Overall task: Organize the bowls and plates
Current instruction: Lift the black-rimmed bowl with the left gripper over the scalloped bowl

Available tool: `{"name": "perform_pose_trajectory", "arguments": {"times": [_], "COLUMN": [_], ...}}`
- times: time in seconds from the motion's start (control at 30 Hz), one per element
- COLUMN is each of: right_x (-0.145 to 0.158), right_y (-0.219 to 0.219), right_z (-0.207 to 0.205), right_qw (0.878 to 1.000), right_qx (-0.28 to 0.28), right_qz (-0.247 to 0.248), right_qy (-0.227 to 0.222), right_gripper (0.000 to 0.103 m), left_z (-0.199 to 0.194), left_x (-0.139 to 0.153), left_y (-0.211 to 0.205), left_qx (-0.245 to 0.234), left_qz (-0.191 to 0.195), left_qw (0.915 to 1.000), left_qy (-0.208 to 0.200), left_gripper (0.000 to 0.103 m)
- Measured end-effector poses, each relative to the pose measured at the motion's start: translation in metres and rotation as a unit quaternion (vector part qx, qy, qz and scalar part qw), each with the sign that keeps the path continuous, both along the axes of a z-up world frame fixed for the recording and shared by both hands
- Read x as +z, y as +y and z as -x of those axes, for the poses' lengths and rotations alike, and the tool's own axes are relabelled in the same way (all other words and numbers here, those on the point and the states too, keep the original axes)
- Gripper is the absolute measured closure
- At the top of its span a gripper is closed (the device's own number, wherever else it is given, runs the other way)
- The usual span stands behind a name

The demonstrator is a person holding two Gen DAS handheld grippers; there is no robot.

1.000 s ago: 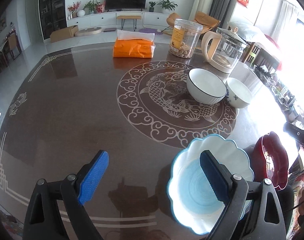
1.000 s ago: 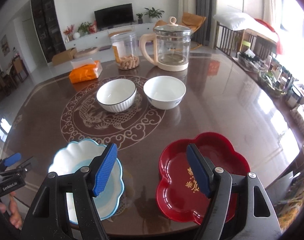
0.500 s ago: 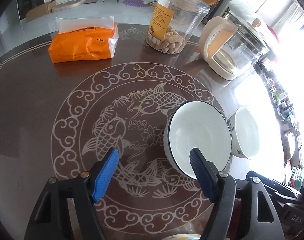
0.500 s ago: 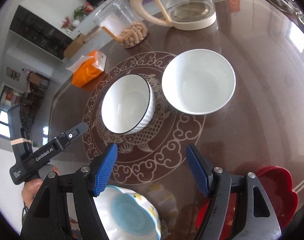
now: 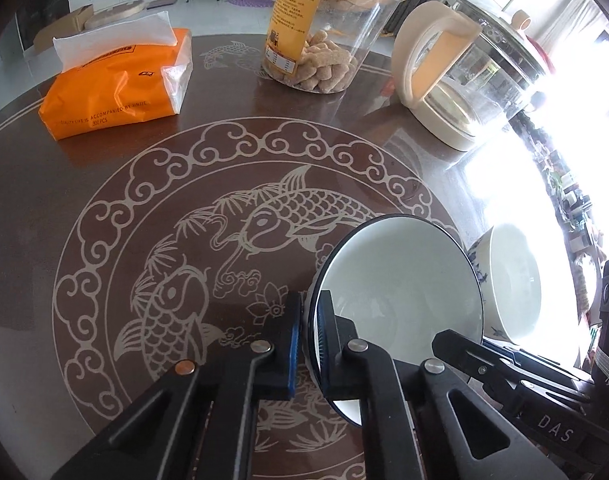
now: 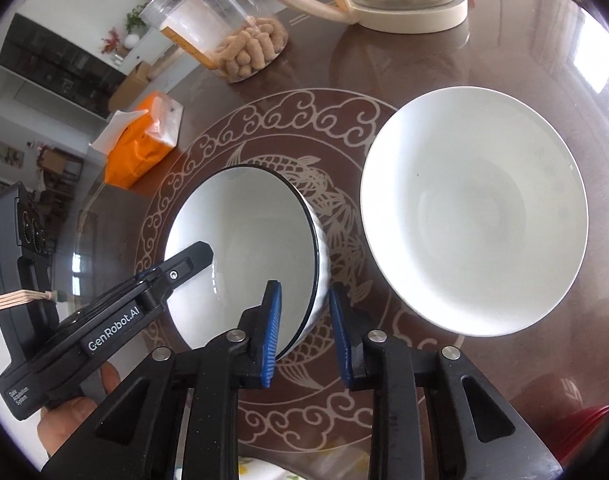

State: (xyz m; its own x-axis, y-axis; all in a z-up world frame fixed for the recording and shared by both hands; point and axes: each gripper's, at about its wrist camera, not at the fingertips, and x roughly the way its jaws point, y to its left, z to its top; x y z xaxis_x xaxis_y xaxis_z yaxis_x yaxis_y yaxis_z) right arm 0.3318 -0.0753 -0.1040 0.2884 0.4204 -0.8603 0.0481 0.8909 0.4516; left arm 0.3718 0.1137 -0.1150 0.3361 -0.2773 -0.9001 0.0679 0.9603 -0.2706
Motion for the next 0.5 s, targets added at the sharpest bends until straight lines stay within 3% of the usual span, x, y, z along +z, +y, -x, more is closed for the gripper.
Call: {"name": "perform_pose_trajectory", "arguments": {"times": [0.23,0.5], "right_x": [0.023,0.088], "right_y": [-0.004,0.001], "right_z": [0.019,0.097], "right_qw": [1.0,0.996], "right_qx": [0.014,0.056], "right_qz": [0.006,-0.005], "right_qy": [-0.027,-0.067], "right_gripper": [0.083,0.083], "left_z": [0.038,0.139], "left_x": [0.035,0.098], "left_y": [0.0,0.011], "left_qx": [-0.003,-0.001], "left_qz": [0.002,0.001], "left_qw": [0.9993,0.9962], "left_qy": [-0.037,-0.087], "left_gripper": [0.095,0.095]}}
